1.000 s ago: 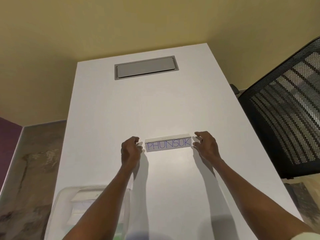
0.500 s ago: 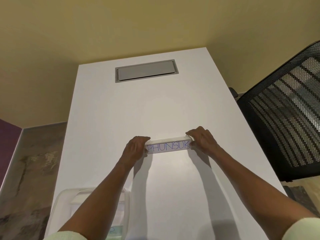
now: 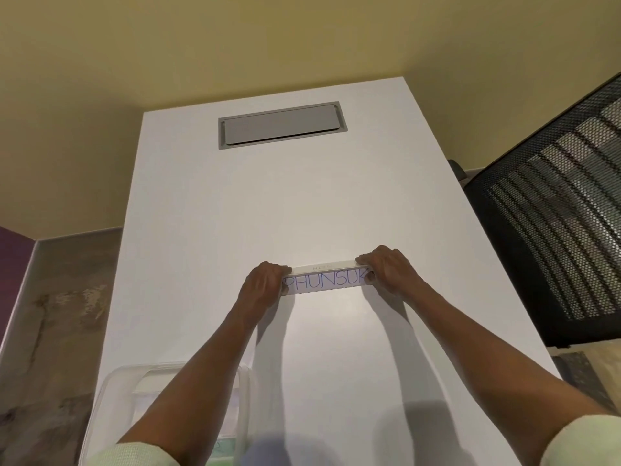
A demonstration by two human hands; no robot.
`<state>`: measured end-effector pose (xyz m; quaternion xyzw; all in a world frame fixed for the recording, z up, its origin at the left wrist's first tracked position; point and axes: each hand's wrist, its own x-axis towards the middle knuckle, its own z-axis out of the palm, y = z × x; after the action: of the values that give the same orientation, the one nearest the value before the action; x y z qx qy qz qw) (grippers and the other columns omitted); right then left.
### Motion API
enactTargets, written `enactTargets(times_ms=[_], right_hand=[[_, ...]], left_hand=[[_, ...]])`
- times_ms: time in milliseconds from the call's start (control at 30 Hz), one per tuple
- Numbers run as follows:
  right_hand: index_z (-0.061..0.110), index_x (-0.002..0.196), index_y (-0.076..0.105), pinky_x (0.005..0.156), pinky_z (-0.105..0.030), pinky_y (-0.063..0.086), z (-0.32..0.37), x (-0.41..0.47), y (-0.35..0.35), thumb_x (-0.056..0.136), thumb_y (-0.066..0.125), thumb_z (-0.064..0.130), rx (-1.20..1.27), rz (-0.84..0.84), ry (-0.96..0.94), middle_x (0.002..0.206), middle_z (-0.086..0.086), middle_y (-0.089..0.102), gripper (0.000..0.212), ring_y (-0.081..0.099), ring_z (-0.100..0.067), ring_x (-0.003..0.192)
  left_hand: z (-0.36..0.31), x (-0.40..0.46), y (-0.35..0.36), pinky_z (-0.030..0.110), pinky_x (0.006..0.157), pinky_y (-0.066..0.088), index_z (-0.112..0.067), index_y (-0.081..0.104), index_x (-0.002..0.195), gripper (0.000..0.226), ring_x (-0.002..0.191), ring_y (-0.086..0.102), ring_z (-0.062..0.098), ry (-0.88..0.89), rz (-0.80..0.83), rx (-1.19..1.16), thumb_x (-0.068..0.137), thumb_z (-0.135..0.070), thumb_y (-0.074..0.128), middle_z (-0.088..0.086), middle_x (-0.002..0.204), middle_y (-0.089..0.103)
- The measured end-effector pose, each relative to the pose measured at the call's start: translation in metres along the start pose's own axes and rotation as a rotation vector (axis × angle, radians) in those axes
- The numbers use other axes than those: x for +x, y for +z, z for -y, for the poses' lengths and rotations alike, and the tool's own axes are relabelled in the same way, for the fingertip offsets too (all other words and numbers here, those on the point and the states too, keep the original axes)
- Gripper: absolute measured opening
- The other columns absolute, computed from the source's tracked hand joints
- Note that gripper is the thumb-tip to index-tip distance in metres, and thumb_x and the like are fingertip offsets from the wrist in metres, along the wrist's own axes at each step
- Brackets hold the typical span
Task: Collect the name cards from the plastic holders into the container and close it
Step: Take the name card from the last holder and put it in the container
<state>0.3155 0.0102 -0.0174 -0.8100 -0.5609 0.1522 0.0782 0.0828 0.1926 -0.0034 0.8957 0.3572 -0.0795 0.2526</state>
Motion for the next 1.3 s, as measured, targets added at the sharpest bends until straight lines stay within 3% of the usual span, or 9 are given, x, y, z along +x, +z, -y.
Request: enactTargets(times_ms=[167,267,367,600,700,833,967,1133,1300], right_hand=[[0.017,0.11,0.067,0.081,-0.039,0.049,0.001,0.006,-0.002,0.091,0.055,0.014,0.075,0.078,0.092,0.097,-0.01,0.068,0.023,0.06,-0.029,0.089],[0.017,0.119,0.064,0.077,-0.034,0.04,0.0,0.002,0.002,0.09,0.055,0.014,0.013,-0.006,0.04,0.1,-0.006,0.069,0.031,0.058,-0.028,0.093],[0.019,0.116,0.065,0.071,-0.033,0.036,0.004,0.0,-0.001,0.087,0.057,0.014,-0.014,0.006,0.051,0.097,-0.007,0.071,0.031,0.059,-0.032,0.092],[0.018,0.124,0.063,0.075,-0.034,0.04,0.021,-0.01,-0.018,0.085,0.057,0.016,-0.049,-0.054,0.013,0.104,-0.01,0.071,0.039,0.059,-0.032,0.098],[0.011,0.114,0.069,0.069,-0.036,0.044,0.031,-0.018,-0.03,0.081,0.063,0.01,-0.058,-0.132,-0.035,0.091,-0.016,0.072,0.034,0.063,-0.036,0.086],[0.004,0.102,0.073,0.062,-0.04,0.048,0.047,-0.031,-0.052,0.072,0.071,0.0,-0.057,-0.224,-0.096,0.08,-0.018,0.071,0.03,0.065,-0.037,0.073],[0.005,0.107,0.072,0.07,-0.042,0.047,0.064,-0.045,-0.073,0.077,0.067,-0.002,-0.008,-0.249,-0.097,0.087,-0.017,0.072,0.031,0.063,-0.038,0.083],[0.01,0.112,0.068,0.073,-0.036,0.039,0.088,-0.06,-0.089,0.085,0.061,0.012,-0.072,-0.206,-0.078,0.1,-0.014,0.069,0.028,0.059,-0.036,0.098],[0.012,0.117,0.067,0.082,-0.039,0.043,0.118,-0.075,-0.1,0.083,0.067,0.016,-0.053,-0.177,-0.078,0.107,-0.014,0.069,0.034,0.058,-0.035,0.104]], left_hand=[[-0.001,0.0,-0.002,0.037,0.084,0.048,-0.014,0.066,0.121,0.034,0.102,0.06,0.032,0.014,-0.001,0.012,0.088,-0.012,0.058,0.016,0.108,0.07],[-0.002,-0.001,-0.003,0.039,0.084,0.049,-0.013,0.068,0.118,0.032,0.102,0.061,0.033,-0.003,-0.003,-0.023,0.089,-0.011,0.057,0.016,0.106,0.07],[-0.003,-0.005,-0.005,0.043,0.087,0.049,-0.01,0.07,0.115,0.029,0.102,0.061,0.033,-0.035,-0.01,-0.09,0.092,-0.009,0.053,0.017,0.105,0.07],[-0.005,-0.022,-0.027,0.044,0.087,0.05,-0.004,0.071,0.107,0.025,0.105,0.06,0.035,-0.006,-0.046,-0.064,0.085,-0.005,0.06,0.02,0.106,0.071],[-0.008,-0.036,-0.043,0.043,0.084,0.051,-0.001,0.071,0.101,0.023,0.099,0.06,0.036,0.015,-0.055,-0.042,0.082,-0.009,0.06,0.02,0.101,0.072],[-0.014,-0.057,-0.063,0.041,0.086,0.051,0.0,0.073,0.102,0.038,0.099,0.063,0.035,0.024,-0.089,-0.094,0.081,-0.015,0.045,0.018,0.098,0.074],[-0.014,-0.077,-0.081,0.041,0.093,0.049,-0.002,0.066,0.12,0.04,0.105,0.065,0.032,0.041,-0.131,-0.103,0.087,0.006,0.045,0.019,0.108,0.072],[-0.014,-0.108,-0.103,0.033,0.089,0.049,-0.003,0.065,0.122,0.041,0.111,0.062,0.029,0.074,-0.177,0.004,0.085,0.007,0.053,0.015,0.107,0.074],[-0.005,-0.141,-0.12,0.036,0.092,0.049,-0.005,0.065,0.122,0.04,0.115,0.061,0.03,0.063,-0.192,0.026,0.083,0.004,0.06,0.015,0.111,0.073]])
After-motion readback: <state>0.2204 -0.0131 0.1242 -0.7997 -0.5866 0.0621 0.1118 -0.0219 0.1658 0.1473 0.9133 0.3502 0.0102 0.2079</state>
